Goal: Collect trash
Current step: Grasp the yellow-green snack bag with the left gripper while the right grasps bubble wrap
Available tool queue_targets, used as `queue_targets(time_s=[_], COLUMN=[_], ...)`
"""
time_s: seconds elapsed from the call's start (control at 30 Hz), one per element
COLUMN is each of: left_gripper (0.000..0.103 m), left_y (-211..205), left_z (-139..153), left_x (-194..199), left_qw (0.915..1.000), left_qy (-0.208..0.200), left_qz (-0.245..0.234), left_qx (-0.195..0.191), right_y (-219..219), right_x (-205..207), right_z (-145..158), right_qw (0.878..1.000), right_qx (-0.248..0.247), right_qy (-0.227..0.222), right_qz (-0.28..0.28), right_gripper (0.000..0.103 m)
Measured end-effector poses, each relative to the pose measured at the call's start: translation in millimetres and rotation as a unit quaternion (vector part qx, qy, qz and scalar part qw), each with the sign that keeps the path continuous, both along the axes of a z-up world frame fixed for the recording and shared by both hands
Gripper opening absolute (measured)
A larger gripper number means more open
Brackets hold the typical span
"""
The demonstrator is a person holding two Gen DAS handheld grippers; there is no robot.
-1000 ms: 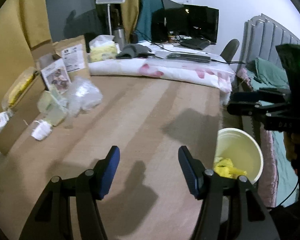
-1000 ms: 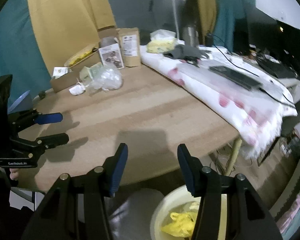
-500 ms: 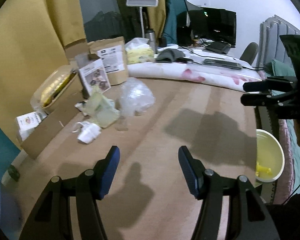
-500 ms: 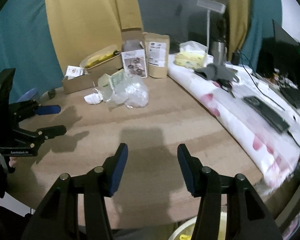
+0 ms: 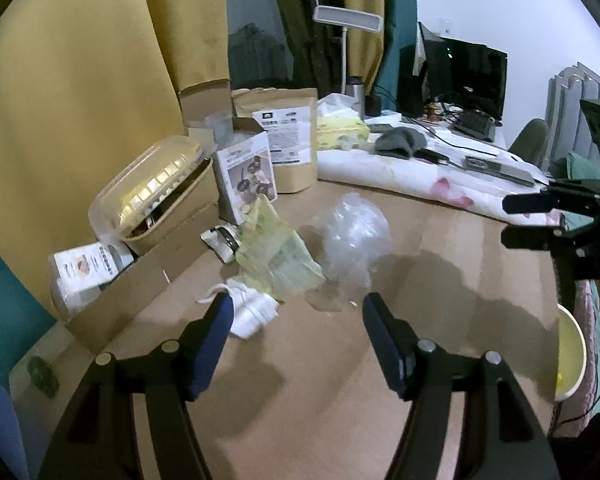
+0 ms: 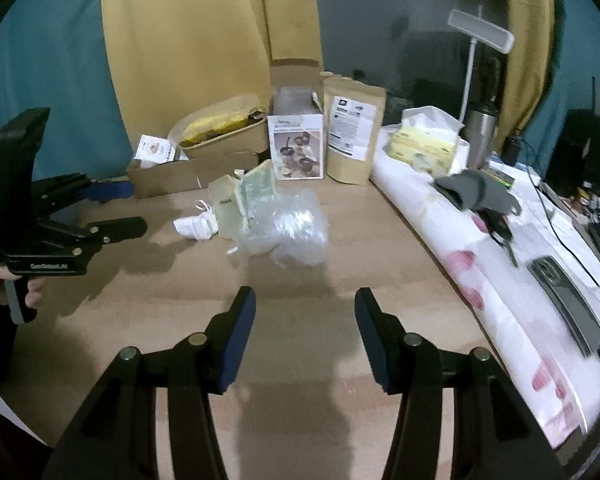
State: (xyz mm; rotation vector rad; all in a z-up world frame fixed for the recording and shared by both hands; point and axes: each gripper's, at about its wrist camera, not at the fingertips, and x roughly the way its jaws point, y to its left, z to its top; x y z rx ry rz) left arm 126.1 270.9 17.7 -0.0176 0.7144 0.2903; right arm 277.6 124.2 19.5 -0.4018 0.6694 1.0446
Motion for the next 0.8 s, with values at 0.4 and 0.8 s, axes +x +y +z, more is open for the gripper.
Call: queue_targets(time_s=[0.4, 0.8], left_gripper=[0.068, 0.068], left_y=[51.1, 74.7], left_z=[-24.3, -47.2], left_x=[55.4, 90.1], left_qw=[0.9982, 0.9982], left_qy=[-0.032, -0.004], left_qz=[0.028, 0.003], left_qx=[-0.043, -0.060], right_y=[75.0, 125.5], right_x=[42.5, 74.2], right_z=[-28.7, -63.1], right_qw=[0.999, 0.998], right_qx=[-0.008, -0.020], right_qy=[0.035, 0.061], right_qz=[0.017, 0.028], right_gripper=[0.067, 0.067])
